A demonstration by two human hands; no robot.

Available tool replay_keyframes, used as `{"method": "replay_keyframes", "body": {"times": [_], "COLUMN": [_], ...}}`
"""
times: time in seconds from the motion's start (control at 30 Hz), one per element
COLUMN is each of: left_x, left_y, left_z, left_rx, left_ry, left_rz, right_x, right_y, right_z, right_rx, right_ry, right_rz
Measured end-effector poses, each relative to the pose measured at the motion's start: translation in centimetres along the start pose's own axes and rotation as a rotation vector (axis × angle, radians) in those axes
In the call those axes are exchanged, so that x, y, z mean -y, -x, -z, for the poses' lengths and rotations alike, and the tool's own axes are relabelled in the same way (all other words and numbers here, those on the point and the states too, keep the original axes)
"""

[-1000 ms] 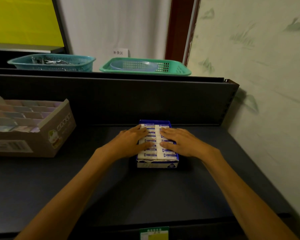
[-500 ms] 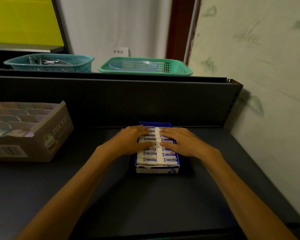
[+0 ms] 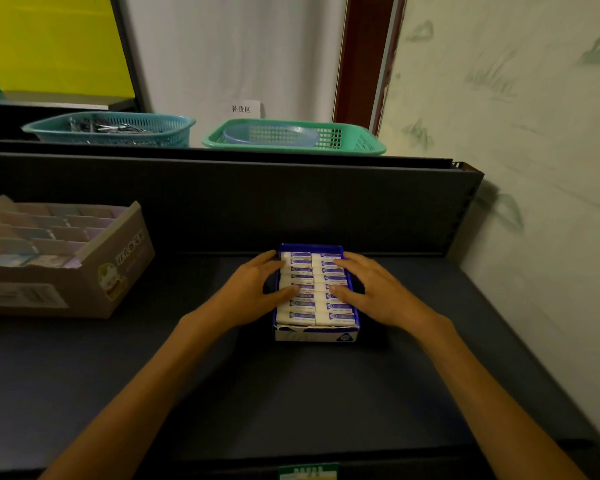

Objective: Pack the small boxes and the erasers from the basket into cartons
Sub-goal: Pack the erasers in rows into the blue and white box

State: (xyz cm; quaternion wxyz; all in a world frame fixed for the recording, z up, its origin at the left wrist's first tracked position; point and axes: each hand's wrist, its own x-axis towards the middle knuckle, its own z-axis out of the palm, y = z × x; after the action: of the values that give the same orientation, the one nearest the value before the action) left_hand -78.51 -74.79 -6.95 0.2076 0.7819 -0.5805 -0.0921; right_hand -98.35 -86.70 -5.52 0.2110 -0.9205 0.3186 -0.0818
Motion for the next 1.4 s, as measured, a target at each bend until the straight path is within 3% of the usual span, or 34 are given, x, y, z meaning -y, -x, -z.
{"method": "replay_keyframes", "body": {"times": [0.17,0.3,0.77,0.97,1.07,1.27,1.4], "left_x": [-0.9,-1.7,1.2,3.6,6.6,13.9,19.2], "left_y": [3.4,4.9,5.3,7.3,9.8,15.5,16.4], "left_z": [0.6,0.5,2.3,3.3,4.8,10.0,12.6], "left_rx": [0.061,0.11,0.022,-0.026,-0.106,-0.607,-0.582], "left_ry": [0.152,0.139,0.096,0.137,0.044,-0.229,-0.324], "left_rz": [0.016,-0.025,0.108,0.078,0.13,-0.029,0.03], "right_x": [0.1,0.7,4.1,5.1,5.9,9.1,12.0], "right_y": [2.5,3.8,0.0,-0.5,-0.6,-1.0,-1.2], "right_z": [-0.2,-1.0,-2.5,-3.2,-4.0,-6.3,-7.7], "right_rx": [0.091,0.182,0.162,0.146,0.111,0.016,-0.026], "right_ry": [-0.11,-0.13,-0.144,-0.122,-0.063,-0.081,-0.134], "right_rz": [-0.065,-0.036,0.029,0.019,-0.014,-0.057,-0.09]}}
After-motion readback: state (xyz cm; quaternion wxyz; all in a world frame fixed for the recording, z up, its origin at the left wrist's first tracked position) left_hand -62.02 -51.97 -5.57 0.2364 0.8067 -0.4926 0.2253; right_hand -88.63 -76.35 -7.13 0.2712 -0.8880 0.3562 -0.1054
